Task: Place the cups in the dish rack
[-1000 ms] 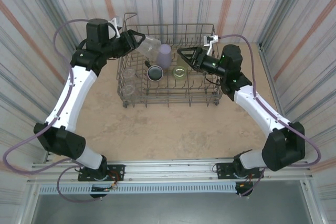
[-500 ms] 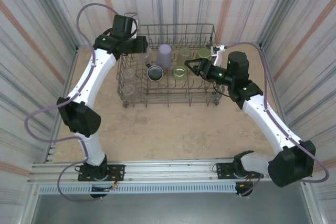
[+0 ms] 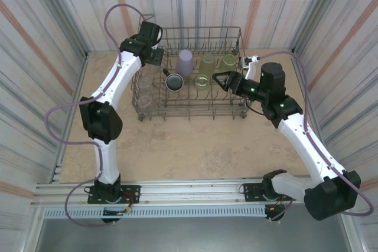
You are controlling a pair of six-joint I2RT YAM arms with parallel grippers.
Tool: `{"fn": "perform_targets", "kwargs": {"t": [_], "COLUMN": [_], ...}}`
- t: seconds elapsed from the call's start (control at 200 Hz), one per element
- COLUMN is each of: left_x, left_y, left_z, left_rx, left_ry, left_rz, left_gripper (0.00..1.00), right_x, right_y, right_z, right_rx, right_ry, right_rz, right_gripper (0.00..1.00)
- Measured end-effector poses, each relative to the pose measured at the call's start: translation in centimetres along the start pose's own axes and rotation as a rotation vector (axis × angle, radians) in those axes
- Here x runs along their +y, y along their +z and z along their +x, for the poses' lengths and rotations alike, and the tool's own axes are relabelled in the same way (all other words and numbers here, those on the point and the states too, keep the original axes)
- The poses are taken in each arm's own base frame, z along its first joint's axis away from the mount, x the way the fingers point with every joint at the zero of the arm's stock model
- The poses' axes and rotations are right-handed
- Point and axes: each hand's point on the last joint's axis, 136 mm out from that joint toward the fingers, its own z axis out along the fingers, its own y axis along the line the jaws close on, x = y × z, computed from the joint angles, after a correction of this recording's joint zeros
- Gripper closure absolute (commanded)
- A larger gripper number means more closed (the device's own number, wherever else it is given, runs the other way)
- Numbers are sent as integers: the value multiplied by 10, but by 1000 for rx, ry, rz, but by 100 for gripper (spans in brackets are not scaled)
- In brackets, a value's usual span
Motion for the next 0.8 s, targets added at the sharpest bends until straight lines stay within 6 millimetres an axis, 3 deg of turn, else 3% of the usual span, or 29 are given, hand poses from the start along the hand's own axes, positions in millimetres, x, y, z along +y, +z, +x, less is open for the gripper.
{"fn": "perform_targets", "kwargs": {"t": [0.245, 0.801], "left_x": [-1, -8], "left_y": [19, 61], "left_z": [-2, -2], "left_rx": [-9, -20], "left_ry": [22, 20], "left_rz": [-32, -71], "left_gripper": [100, 100], "right_x": [-12, -15], "right_y": [-1, -2], "right_z": [2, -1], "right_rx": [2, -7], "right_ry": [5, -3], "right_rz": [36, 45], "right_gripper": [6, 6]}}
